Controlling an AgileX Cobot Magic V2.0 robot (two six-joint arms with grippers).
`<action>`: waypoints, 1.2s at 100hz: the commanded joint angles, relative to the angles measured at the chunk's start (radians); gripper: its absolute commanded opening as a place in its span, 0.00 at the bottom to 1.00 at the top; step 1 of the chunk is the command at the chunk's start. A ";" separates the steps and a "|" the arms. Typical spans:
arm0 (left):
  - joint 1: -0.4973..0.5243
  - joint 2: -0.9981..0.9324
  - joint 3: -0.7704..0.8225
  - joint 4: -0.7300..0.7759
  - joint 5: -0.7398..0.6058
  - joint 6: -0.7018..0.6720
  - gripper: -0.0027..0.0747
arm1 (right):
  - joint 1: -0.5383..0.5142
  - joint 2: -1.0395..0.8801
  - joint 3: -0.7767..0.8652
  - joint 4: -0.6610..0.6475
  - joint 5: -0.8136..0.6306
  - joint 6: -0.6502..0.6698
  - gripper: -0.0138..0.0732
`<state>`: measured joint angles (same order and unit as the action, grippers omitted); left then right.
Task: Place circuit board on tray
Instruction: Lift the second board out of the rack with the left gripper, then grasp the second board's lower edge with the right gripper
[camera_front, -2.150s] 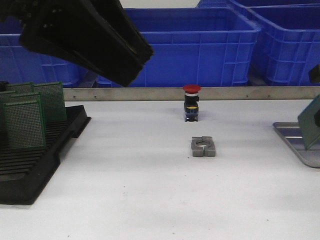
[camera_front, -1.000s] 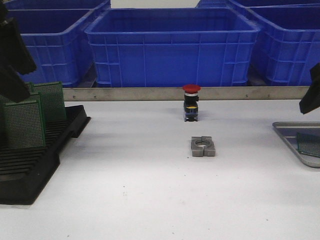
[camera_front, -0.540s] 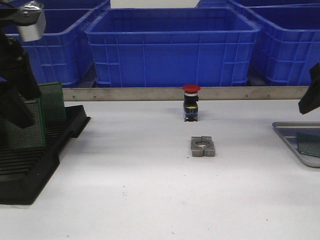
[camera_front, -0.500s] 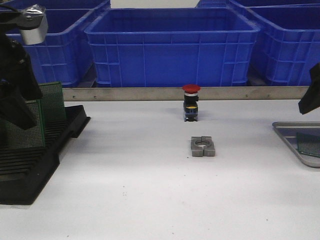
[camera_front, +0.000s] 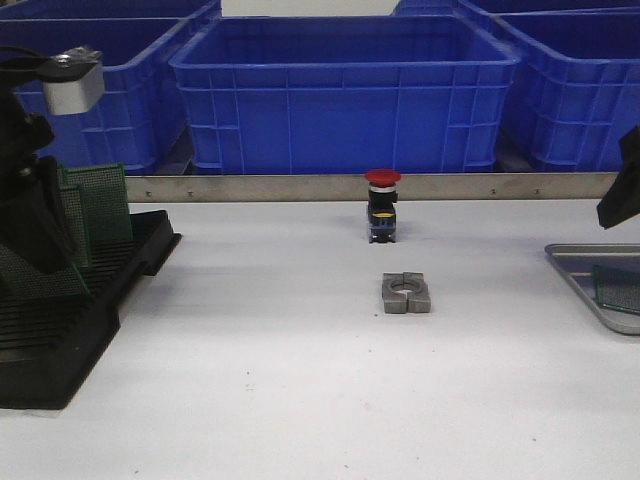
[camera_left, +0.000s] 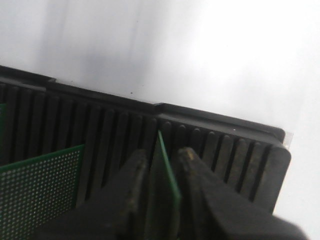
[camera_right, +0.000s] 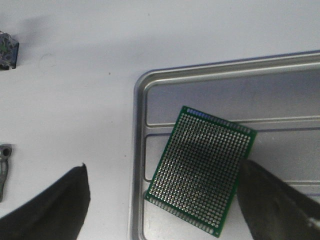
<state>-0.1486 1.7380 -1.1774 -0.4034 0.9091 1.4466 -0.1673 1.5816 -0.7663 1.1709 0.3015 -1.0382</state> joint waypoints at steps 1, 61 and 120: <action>0.002 -0.041 -0.051 -0.022 0.027 -0.011 0.01 | -0.009 -0.034 -0.022 0.018 0.009 -0.014 0.87; -0.089 -0.041 -0.238 -0.407 0.368 -0.011 0.01 | 0.050 -0.146 -0.087 0.018 0.418 -0.189 0.87; -0.293 -0.039 -0.238 -0.526 0.368 -0.011 0.01 | 0.446 -0.190 -0.087 0.024 0.544 -0.668 0.86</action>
<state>-0.4235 1.7380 -1.3853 -0.8639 1.2105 1.4466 0.2420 1.4287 -0.8240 1.1562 0.8260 -1.6699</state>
